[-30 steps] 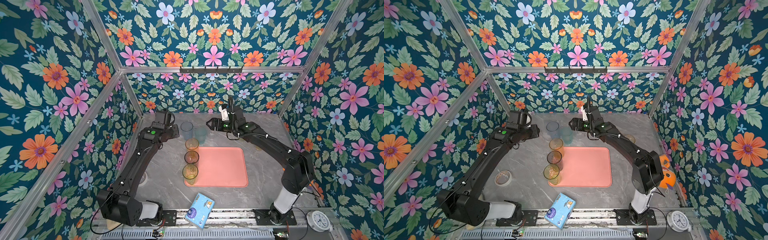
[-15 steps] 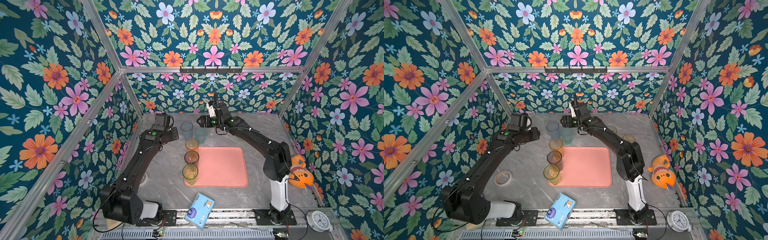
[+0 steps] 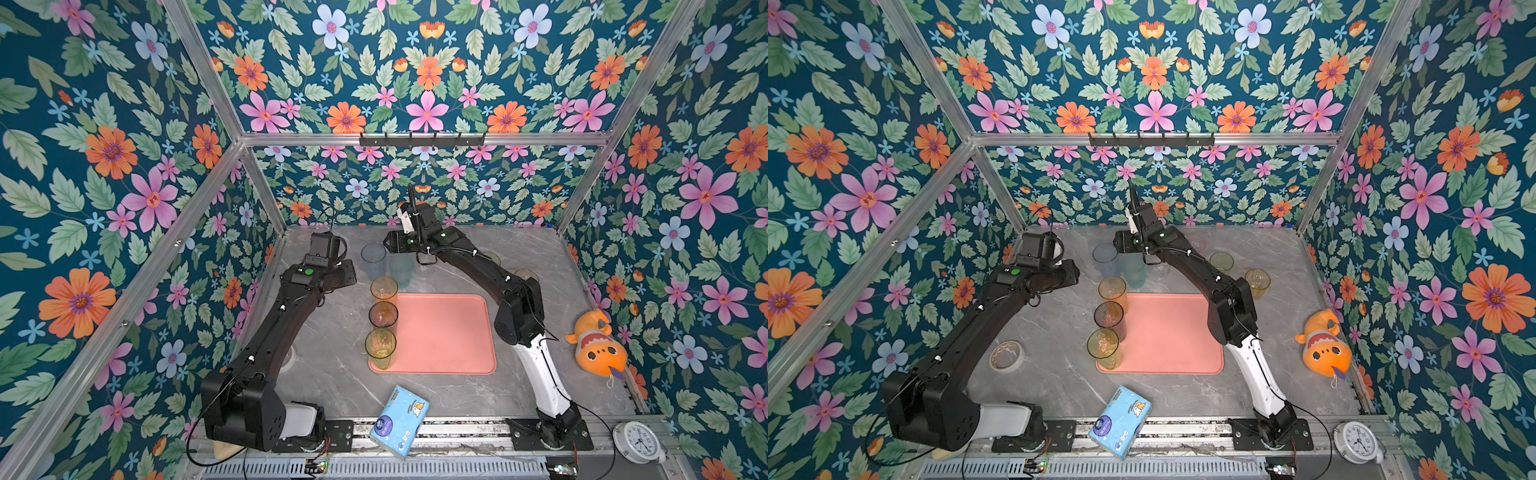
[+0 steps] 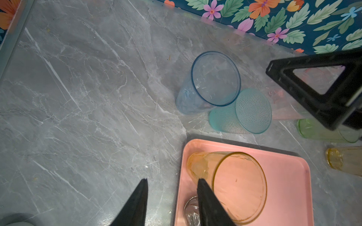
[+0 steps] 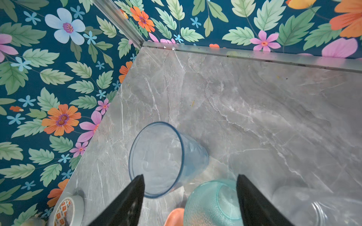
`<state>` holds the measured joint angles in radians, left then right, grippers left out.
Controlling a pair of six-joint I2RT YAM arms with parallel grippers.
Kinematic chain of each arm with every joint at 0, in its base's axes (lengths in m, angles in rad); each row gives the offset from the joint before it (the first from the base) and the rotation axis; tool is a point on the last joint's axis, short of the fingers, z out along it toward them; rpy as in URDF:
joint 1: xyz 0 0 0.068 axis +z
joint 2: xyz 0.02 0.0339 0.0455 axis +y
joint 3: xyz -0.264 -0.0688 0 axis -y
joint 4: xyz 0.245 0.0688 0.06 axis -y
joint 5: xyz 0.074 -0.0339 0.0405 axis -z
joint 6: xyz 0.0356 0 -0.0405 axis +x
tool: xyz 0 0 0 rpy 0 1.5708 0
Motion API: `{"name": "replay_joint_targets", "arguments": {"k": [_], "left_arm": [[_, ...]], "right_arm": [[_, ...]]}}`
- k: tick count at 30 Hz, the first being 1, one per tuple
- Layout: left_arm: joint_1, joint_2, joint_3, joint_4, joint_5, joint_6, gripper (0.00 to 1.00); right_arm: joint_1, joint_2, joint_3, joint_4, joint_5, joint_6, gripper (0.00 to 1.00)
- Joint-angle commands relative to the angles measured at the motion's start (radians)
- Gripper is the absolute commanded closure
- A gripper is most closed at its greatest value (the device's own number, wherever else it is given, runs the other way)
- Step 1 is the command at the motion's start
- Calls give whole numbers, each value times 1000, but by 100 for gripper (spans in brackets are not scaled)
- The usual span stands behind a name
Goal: Place the glasses into the tray
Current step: 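Raise the left gripper away while the right gripper moves over the light blue glass, then lower the right gripper and close it on the light blue glass rim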
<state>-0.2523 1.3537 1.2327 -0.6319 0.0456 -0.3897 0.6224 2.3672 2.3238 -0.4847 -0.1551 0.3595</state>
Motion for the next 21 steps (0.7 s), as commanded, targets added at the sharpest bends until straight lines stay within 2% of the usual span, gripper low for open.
{"name": "replay_joint_targets", "arguments": {"k": [1,5,12,21], "left_arm": [[1,-9,-4,19,-9,-1,56],[3,-17,-11,21,-13,-1,56],[4,-21,-35,24,-12,-3,56],[5,-33,-54,28,-18,-5,56]], "right_arm": [[6,38,64,-50,3,-31,25],[20,74,95,-45,58,-49,26],[33,157,207,-79,57,-48,32],[43,201,256,-84,53,-55,41]]}}
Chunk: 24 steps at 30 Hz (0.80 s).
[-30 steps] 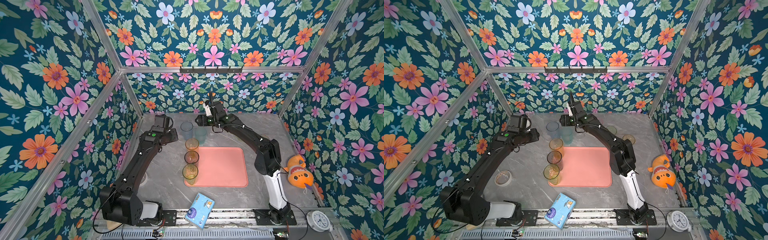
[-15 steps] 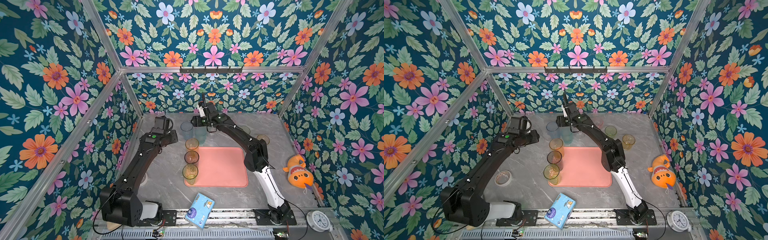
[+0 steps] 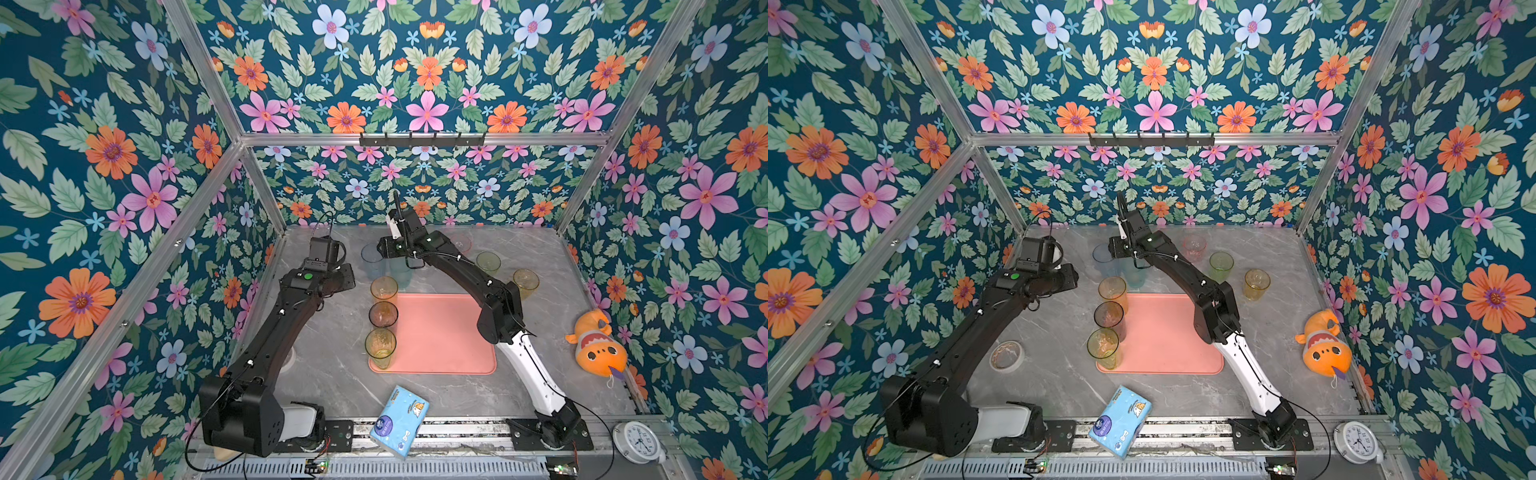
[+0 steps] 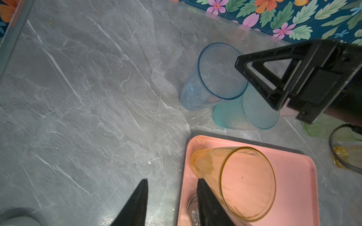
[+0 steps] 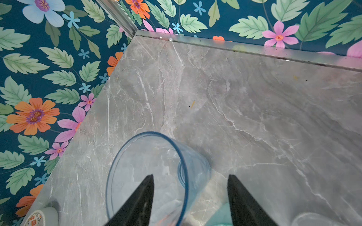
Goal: Place the glasses into the tray
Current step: 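Lower the right gripper and close it on the light blue glass rim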
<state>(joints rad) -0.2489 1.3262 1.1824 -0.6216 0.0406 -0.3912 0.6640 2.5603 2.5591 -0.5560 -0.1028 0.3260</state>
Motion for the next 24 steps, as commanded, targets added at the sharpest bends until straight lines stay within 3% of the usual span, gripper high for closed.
{"name": "replay_joint_targets", "arguments": {"k": [1,24], "left_arm": [[2,-5,-4,17,-12,-4,56],[2,-48,-65,25,-21,-15,56]], "right_arm": [[3,15,28,-20,7,-26,43],[17,66,65,-19,-15,-24,64]]}}
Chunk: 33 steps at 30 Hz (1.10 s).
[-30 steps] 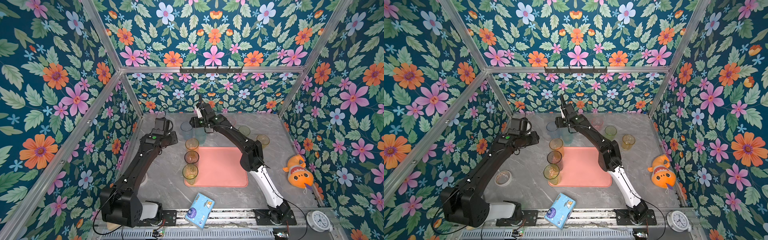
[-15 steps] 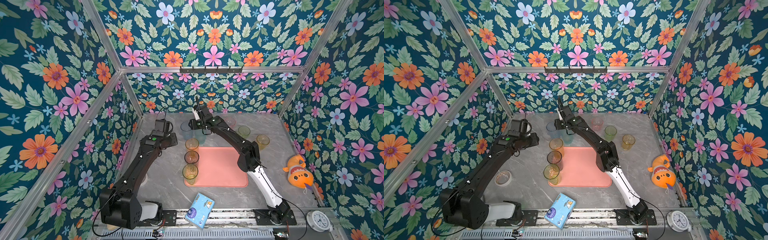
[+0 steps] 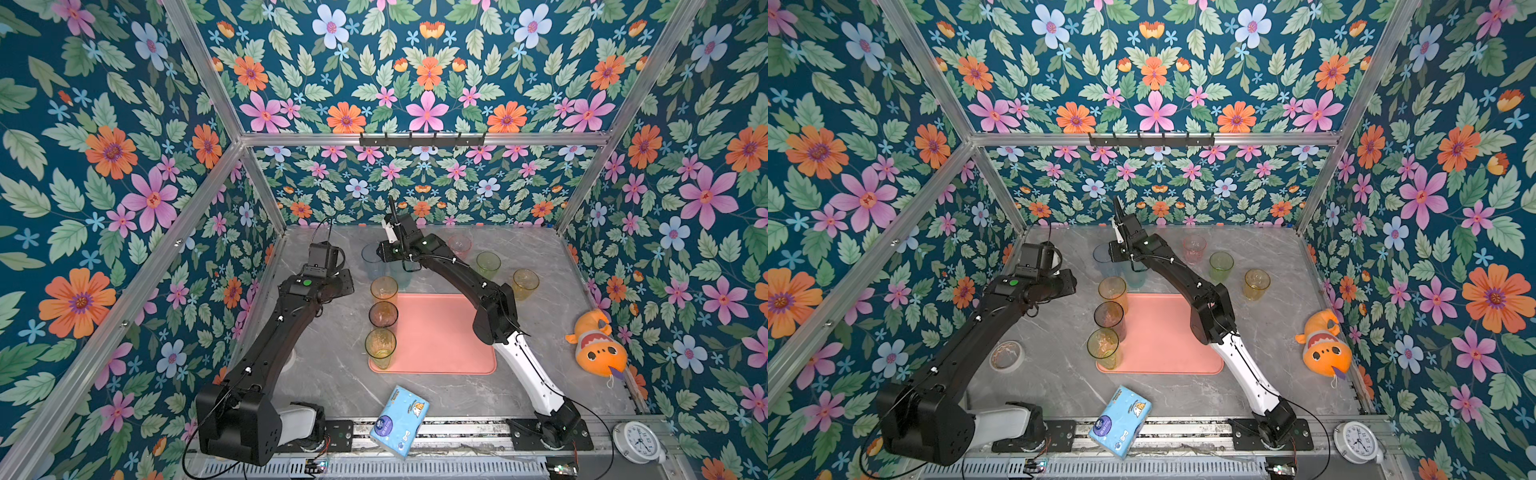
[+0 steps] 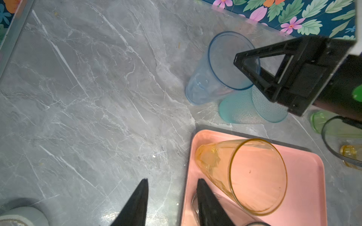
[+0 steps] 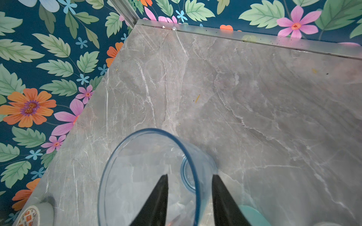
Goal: Place the glasses into the tray
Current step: 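Lower the right gripper and close it on the light blue glass rim, then lift the light blue glass with the right gripper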
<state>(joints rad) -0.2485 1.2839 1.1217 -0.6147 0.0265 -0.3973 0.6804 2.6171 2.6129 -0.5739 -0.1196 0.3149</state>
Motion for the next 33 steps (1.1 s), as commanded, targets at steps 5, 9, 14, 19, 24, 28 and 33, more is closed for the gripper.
{"name": "replay_joint_targets", "arguments": {"k": [5,9,14,19,24,28,33], "left_arm": [[3,-14,-17,18,-8,-11,56],[2,-19,-27,20,-9,-12,56],[2,-26,-36,18,-11,-12,56],[3,-35,-43,18,-11,-13,56],[3,-40,-55,18,-12,-13,56],[4,-43,-63,18,-11,-14,56],[4,-44,-67,18,-10,-13,56]], "right_arm": [[1,16,15,3,1,-16,67],[1,20,14,4,1,-17,71],[1,17,13,7,3,-21,75],[1,15,13,14,4,-23,79],[1,9,9,22,5,-20,83],[0,3,2,32,6,-18,87],[1,-4,-1,43,8,-17,91]]}}
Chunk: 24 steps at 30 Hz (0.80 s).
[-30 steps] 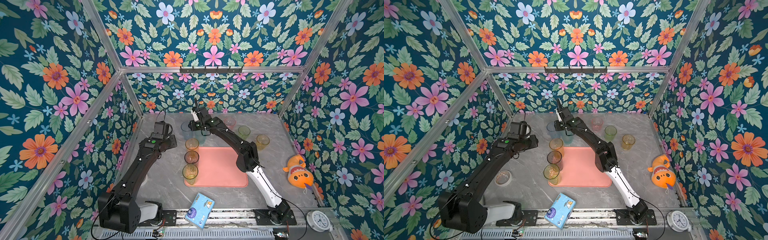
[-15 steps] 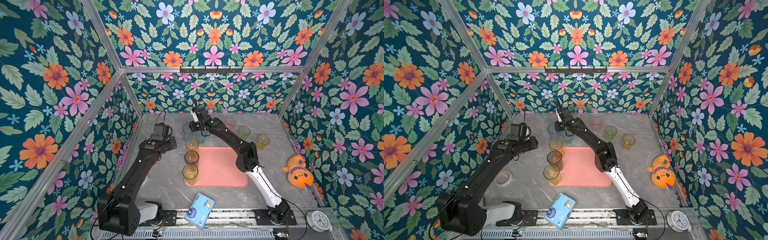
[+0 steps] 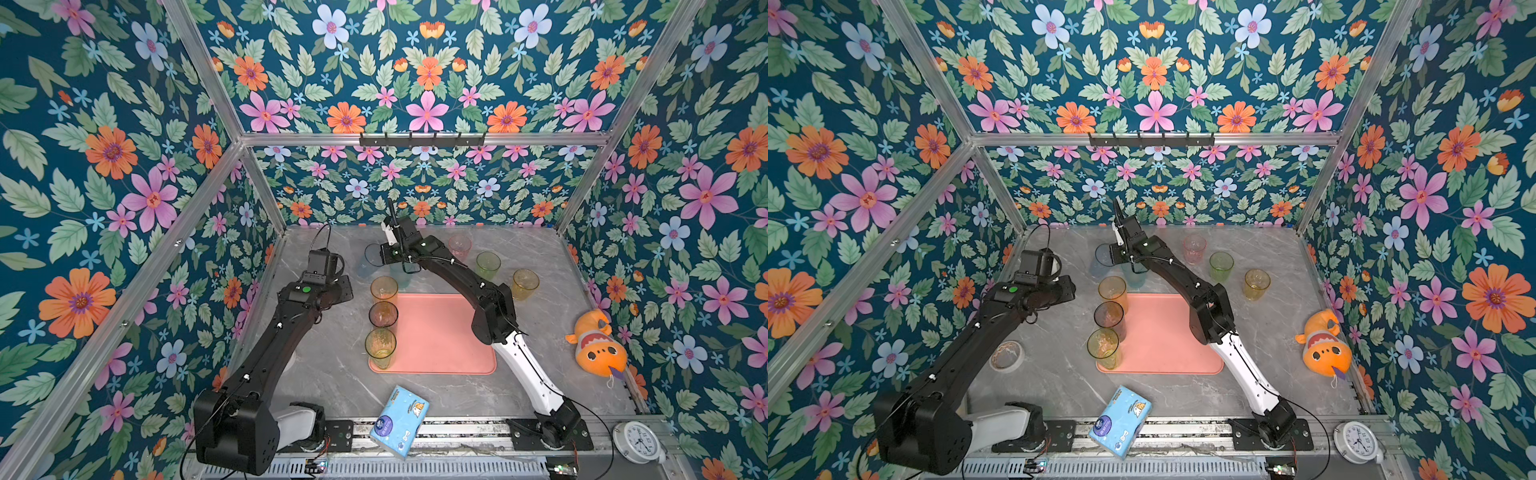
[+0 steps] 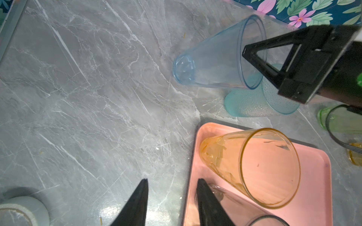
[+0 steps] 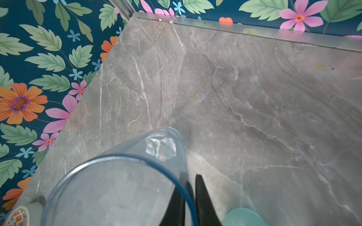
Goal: Place the glasses into the tray
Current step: 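Lift the light blue glass with the right gripper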
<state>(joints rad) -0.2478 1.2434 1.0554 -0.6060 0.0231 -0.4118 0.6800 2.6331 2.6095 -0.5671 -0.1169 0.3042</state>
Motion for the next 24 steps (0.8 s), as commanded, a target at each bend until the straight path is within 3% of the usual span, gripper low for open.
{"name": "replay_joint_targets", "arguments": {"k": [1,12,24], "left_arm": [[3,-4,-2,9,-6,1,56],[3,-69,16,19,-43,-11,57],[3,-236,13,146,-232,-3,51]], "right_arm": [[0,-22,1,37,5,-6,91],[1,-145,-28,26,-31,-12,95],[-3,-381,-38,-110,-38,-42,98]]}}
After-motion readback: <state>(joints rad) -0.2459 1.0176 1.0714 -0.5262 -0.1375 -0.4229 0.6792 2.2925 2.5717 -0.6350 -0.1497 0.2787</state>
